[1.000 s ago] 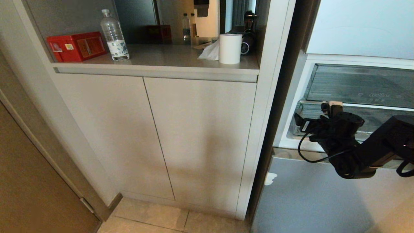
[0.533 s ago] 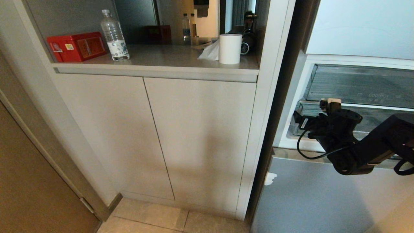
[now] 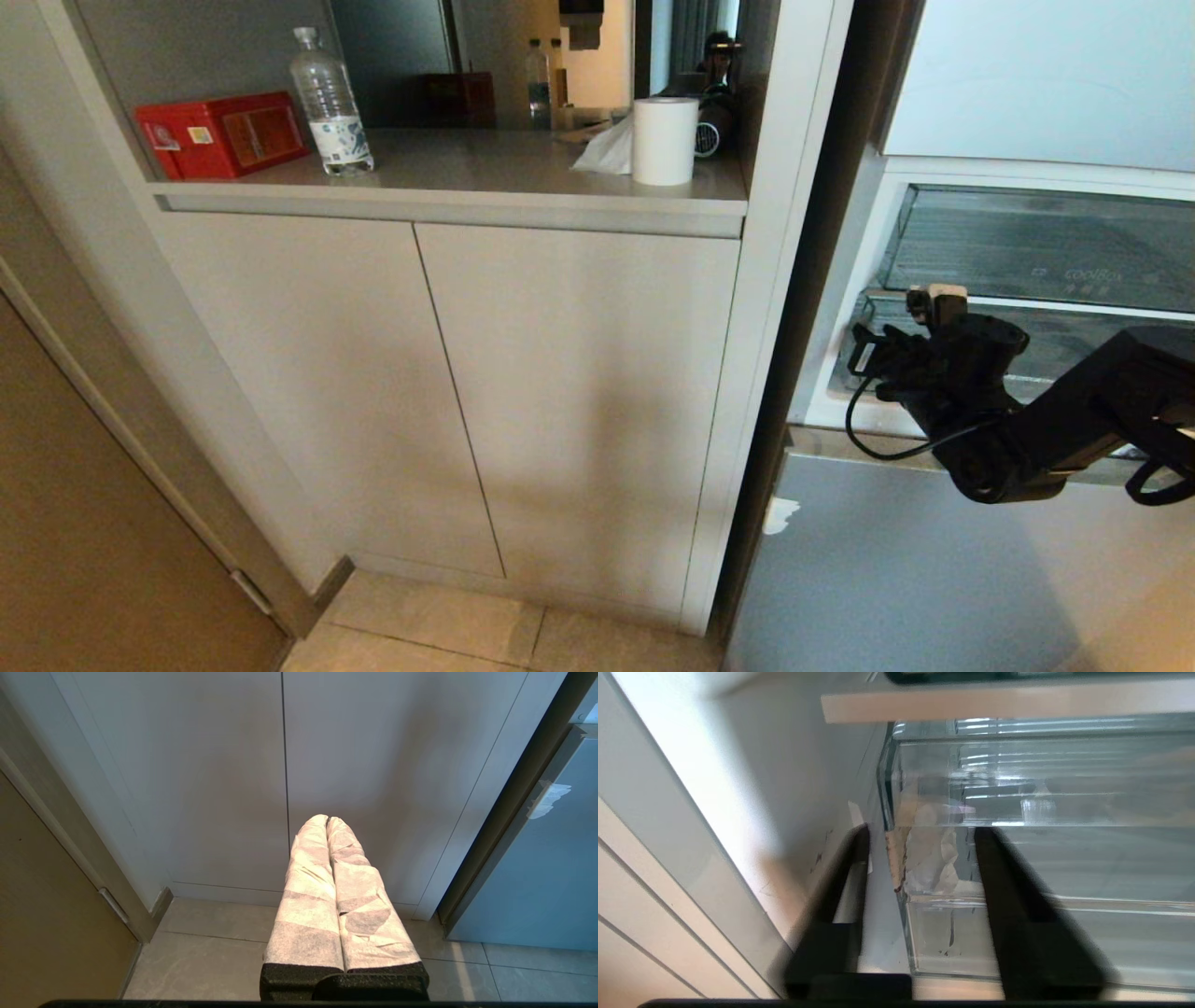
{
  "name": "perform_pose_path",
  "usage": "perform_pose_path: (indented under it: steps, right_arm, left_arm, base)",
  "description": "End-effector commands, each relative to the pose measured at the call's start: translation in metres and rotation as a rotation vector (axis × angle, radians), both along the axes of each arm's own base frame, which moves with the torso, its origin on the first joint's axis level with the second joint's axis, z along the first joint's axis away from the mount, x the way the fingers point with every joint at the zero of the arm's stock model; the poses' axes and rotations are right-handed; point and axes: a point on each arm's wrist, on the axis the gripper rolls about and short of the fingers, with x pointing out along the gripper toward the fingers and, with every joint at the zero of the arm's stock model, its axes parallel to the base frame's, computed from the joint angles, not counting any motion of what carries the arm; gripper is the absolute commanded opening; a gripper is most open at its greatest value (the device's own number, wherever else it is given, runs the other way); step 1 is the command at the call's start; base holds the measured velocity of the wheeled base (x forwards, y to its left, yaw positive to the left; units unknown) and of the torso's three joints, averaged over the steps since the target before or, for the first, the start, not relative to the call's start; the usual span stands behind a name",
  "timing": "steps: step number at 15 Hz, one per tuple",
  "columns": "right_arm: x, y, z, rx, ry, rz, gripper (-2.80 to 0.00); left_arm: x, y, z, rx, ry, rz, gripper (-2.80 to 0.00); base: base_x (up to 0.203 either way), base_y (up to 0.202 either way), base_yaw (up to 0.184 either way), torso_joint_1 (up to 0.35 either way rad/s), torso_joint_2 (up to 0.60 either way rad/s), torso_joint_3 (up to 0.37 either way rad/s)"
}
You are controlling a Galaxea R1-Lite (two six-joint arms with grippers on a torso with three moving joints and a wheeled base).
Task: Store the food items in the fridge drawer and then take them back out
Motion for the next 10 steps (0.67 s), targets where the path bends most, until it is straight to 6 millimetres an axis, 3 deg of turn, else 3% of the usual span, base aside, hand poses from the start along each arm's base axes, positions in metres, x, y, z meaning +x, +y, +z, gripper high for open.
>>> perform_pose_path:
  steps: [1,6,10]
  right_arm:
    - [0.000,0.007,0.001,0.001,-0.003,0.014,-2.80]
    - [0.002,0.010,0.000,0.005,-0.006,-0.006,-2.80]
    - [-0.014,0.008,0.006,0.022,0.016,-0.007,-2.80]
  left_arm:
    - [0.000,0.000,0.000,0.000,0.001,0.000,-2.80]
    - [0.000,0.000,0.000,0.000,0.001,0.000,-2.80]
    - [0.000,0.000,0.000,0.000,0.001,0.000,-2.80]
  base:
    - [0.000,0.000,0.000,0.000,0.00,0.000]
    - [0.000,0.000,0.000,0.000,0.00,0.000]
    - [0.000,0.000,0.000,0.000,0.00,0.000]
